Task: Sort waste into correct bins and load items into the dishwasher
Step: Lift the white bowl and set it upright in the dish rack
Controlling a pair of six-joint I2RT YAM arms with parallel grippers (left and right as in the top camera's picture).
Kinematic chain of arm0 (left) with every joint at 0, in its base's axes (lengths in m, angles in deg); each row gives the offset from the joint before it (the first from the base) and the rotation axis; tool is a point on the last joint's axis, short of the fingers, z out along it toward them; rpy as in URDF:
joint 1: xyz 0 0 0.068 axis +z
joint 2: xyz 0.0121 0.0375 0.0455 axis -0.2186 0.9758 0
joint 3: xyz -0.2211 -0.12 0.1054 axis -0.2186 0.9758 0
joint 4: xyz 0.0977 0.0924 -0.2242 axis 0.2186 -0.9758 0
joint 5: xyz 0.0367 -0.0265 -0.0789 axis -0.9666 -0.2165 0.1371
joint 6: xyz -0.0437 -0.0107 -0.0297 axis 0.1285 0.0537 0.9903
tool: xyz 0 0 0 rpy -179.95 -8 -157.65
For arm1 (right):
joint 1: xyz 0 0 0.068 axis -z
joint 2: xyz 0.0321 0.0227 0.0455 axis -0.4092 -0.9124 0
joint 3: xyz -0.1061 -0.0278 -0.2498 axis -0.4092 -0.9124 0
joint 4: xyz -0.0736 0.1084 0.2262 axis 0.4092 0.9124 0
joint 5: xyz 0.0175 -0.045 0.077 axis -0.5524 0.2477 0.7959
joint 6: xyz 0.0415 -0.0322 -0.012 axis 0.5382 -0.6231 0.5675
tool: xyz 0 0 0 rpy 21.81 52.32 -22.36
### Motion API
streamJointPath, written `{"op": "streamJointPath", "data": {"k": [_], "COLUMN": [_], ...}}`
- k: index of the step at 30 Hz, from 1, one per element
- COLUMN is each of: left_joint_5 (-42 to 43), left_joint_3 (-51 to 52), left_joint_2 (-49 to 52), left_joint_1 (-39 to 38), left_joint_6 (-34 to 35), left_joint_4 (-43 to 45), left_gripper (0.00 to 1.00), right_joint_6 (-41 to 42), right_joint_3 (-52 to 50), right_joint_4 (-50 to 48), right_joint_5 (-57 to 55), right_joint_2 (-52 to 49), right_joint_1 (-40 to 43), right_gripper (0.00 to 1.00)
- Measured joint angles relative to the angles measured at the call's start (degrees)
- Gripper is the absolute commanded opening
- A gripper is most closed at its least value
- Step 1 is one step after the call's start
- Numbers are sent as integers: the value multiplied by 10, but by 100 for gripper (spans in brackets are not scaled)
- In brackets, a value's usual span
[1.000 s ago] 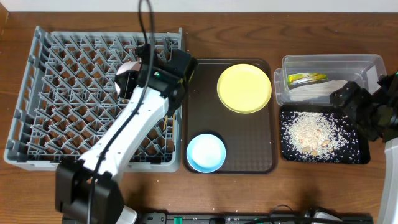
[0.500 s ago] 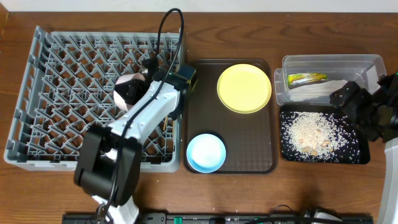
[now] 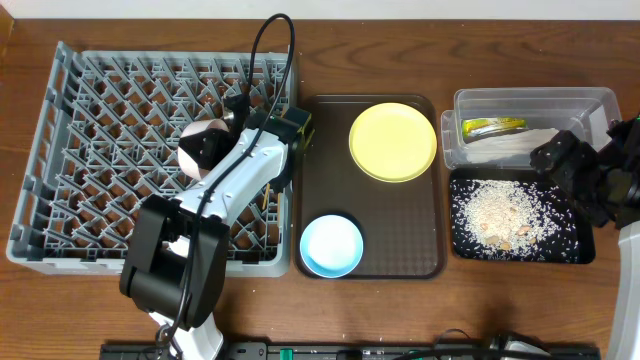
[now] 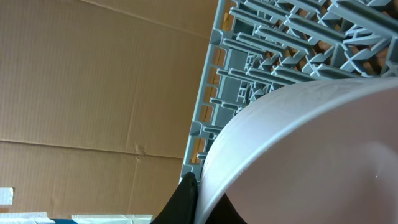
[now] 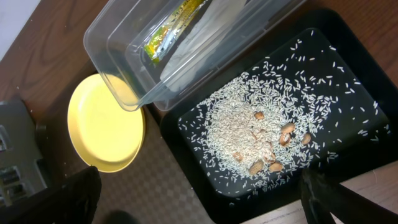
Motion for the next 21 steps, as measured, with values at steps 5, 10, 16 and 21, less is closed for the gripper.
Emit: {"op": "streamJointPath", "data": {"k": [5, 10, 16, 21], "left_joint_5": [-12, -11, 5, 35], "left_joint_3": [0, 0, 0, -1], "left_joint_2": [0, 0, 0, -2], "left_joint_1": [2, 8, 8, 3], "left_joint_6": [8, 10, 12, 12], "left_joint_4": [-2, -1, 2, 0], "left_gripper": [8, 7, 8, 9], "right_joint_6": [0, 0, 0, 0], "right_joint_3": [0, 0, 0, 0], "right_joint_4": [0, 0, 0, 0], "right_joint_5": [0, 0, 0, 0], "right_joint_2": [0, 0, 0, 0], "right_joint_1": [0, 0, 0, 0], "right_gripper": [99, 99, 99, 99]}}
